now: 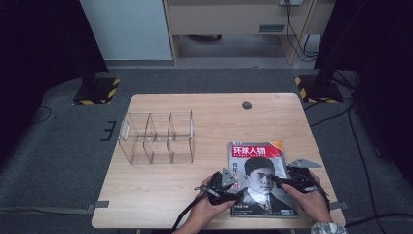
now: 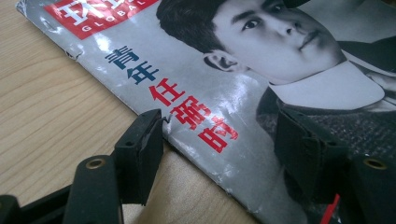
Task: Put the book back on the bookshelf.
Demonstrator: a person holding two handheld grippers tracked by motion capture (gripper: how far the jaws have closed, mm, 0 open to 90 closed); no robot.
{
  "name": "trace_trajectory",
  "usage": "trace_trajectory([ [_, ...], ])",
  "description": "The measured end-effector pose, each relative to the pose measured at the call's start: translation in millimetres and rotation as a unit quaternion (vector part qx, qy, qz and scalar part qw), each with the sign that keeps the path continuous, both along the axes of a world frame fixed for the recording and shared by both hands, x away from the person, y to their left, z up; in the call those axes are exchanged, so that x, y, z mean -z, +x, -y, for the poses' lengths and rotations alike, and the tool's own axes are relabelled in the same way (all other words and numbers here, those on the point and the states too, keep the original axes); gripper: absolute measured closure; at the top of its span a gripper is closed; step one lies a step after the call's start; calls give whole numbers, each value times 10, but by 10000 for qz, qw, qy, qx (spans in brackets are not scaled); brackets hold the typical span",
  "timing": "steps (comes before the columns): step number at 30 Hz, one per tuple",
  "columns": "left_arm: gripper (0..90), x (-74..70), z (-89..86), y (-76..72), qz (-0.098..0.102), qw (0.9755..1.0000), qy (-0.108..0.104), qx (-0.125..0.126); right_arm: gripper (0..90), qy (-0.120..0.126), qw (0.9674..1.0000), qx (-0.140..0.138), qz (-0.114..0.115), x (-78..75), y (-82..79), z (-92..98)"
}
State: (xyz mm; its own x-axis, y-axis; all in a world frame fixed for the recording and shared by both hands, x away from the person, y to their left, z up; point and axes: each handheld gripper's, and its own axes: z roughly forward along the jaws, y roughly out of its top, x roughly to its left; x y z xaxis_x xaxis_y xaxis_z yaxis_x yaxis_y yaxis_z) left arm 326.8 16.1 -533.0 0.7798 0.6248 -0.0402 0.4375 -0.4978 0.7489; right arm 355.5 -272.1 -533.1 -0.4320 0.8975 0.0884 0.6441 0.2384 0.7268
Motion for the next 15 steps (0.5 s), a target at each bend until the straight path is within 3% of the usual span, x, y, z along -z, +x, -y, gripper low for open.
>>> trace_trajectory([
  [6,324,8,-1,24,-54,10000,-42,15,295,21,9997,14,240,-86,-43,2],
  [10,324,13,-3,26,-43,10000,-64,13,353,188,9991,-13,376,-156,-89,8],
  [13,324,14,-1,26,-41,10000,-64,5,417,552,9965,-152,607,-259,-160,-5],
  [15,324,14,0,25,-40,10000,-64,5,432,691,9952,-250,646,-295,-183,-27],
])
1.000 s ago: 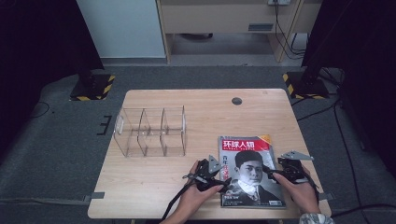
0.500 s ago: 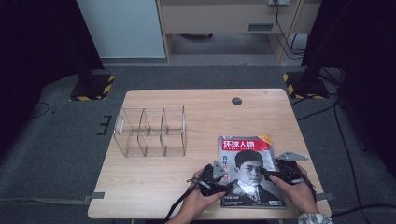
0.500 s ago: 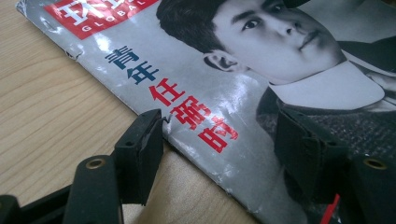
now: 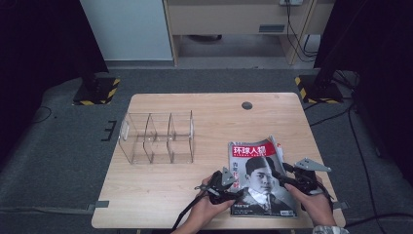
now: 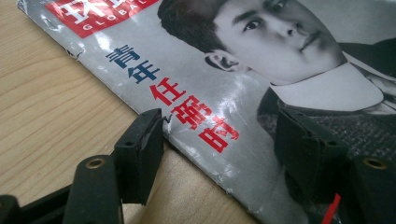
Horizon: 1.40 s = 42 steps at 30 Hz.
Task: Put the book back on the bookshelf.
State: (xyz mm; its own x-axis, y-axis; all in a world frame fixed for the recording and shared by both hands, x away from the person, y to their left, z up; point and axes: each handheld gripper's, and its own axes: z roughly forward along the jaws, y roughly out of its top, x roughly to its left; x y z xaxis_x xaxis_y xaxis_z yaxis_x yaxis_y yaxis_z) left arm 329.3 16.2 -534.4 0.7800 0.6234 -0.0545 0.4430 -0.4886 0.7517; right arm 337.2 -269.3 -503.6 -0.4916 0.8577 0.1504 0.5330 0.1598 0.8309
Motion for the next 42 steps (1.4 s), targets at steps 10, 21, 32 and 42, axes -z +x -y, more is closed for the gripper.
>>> trace_trajectory([
  [10,324,0,1,-1,2,10000,3,-6,413,-431,9970,-162,-625,171,31,-71],
  [21,326,0,5,0,16,10000,10,0,400,-412,9974,-490,-330,72,84,-178],
  [32,327,0,14,5,23,10000,10,6,424,-462,9964,-335,-622,67,249,-81],
  [42,340,-3,20,-12,39,10000,16,-20,430,-615,9949,-187,-777,151,255,-95],
])
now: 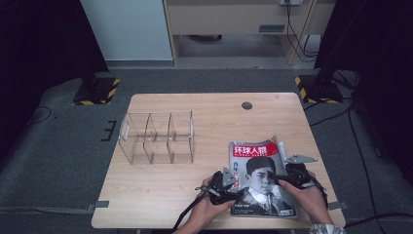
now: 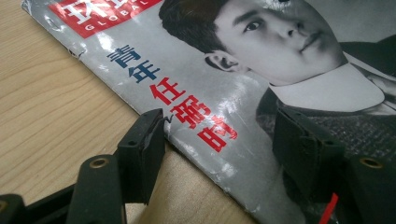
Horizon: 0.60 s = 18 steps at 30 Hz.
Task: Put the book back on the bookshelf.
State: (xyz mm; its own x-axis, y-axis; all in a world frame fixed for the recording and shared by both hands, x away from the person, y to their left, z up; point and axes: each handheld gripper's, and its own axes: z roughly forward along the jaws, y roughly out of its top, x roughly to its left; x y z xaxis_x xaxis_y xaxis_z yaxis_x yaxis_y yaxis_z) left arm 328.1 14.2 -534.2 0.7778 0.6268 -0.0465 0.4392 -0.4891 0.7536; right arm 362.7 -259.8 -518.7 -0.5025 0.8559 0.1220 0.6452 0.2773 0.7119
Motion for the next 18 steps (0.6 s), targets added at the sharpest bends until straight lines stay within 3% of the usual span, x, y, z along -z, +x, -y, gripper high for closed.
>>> trace_trajectory([
  [3,341,0,0,1,-14,10000,-6,-7,497,-2,10000,-33,-36,28,16,-13],
  [5,340,0,4,-1,-15,10000,-10,-14,624,2,10000,-89,40,24,3,-16],
  [7,340,1,9,-3,-9,10000,-11,-26,645,-14,9998,-130,118,20,-13,-32],
  [11,340,1,22,-10,-13,10000,-12,-61,485,-272,9995,-102,93,50,-2,-64],
  [15,340,1,25,-12,-12,10000,-10,-67,502,-412,9990,-137,115,42,3,-84],
  [18,340,1,28,-15,-7,10000,-12,-82,677,-477,9983,-146,289,13,-10,-91],
])
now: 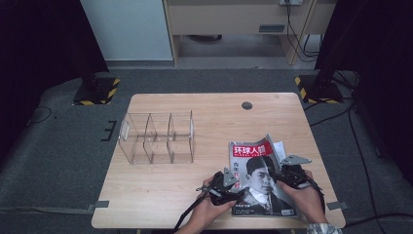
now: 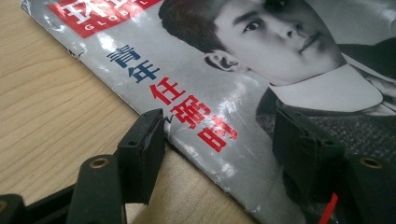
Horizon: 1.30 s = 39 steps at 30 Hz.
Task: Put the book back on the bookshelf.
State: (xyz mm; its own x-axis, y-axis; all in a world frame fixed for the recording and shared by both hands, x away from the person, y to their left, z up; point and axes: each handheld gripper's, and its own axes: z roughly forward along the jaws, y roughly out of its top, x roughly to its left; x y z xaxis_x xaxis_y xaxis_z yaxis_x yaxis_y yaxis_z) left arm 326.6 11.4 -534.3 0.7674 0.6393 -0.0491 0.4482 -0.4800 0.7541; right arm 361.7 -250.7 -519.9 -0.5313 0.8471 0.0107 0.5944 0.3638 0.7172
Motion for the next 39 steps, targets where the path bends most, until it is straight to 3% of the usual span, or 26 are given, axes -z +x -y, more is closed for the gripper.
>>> trace_trajectory([
  [3,340,0,-1,1,-9,10000,-4,-2,705,23,10000,62,7,2,-2,-3],
  [4,340,0,-1,1,-11,10000,-7,-4,780,20,10000,65,65,-20,-7,-13],
  [5,340,0,-1,1,-11,10000,-7,-4,780,20,10000,65,65,-20,-7,-13],
  [8,312,0,-5,10,-78,9999,-41,51,862,365,9992,-18,138,-78,-33,23],
  [13,146,5,-20,47,-272,9994,-168,153,877,588,9980,-95,229,-134,-59,40],
  [16,104,8,-61,83,-419,9985,-332,70,877,791,9964,-153,270,-174,-81,54],
  [18,98,8,-80,105,-445,9984,-359,48,878,949,9939,-317,456,-233,-118,59],
  [20,98,9,-85,113,-451,9983,-372,26,878,992,9933,-356,475,-251,-132,57],
  [24,95,9,-87,116,-458,9982,-390,-19,878,1297,9882,-484,655,-320,-192,76],
  [27,94,10,-83,117,-449,9983,-376,-18,878,1653,9823,-526,711,-361,-221,125],
  [28,81,11,-88,123,-481,9980,-414,16,877,1897,9778,-536,714,-367,-233,148],
  [29,76,11,-88,123,-481,9980,-414,16,877,1897,9778,-536,714,-367,-233,148],
  [30,79,13,-80,144,-547,9972,-511,60,877,2042,9749,-558,689,-355,-225,165],
  [33,71,13,-51,154,-597,9964,-546,234,877,2093,9747,-504,598,-311,-191,154],
  [34,77,14,-44,151,-591,9965,-537,235,875,1894,9799,-402,475,-241,-142,117],
  [35,77,14,-47,152,-589,9966,-540,222,875,1894,9799,-402,475,-241,-142,117],
  [36,97,11,-46,147,-539,9972,-488,170,874,1703,9841,-360,342,-178,-96,98],
  [37,108,11,-46,147,-539,9972,-488,170,874,1703,9841,-360,342,-178,-96,98],
  [38,114,10,-39,142,-503,9976,-445,166,871,1459,9886,-331,199,-116,-70,66],
  [39,114,9,-33,137,-477,9979,-408,160,871,1459,9886,-331,199,-116,-70,66],
])
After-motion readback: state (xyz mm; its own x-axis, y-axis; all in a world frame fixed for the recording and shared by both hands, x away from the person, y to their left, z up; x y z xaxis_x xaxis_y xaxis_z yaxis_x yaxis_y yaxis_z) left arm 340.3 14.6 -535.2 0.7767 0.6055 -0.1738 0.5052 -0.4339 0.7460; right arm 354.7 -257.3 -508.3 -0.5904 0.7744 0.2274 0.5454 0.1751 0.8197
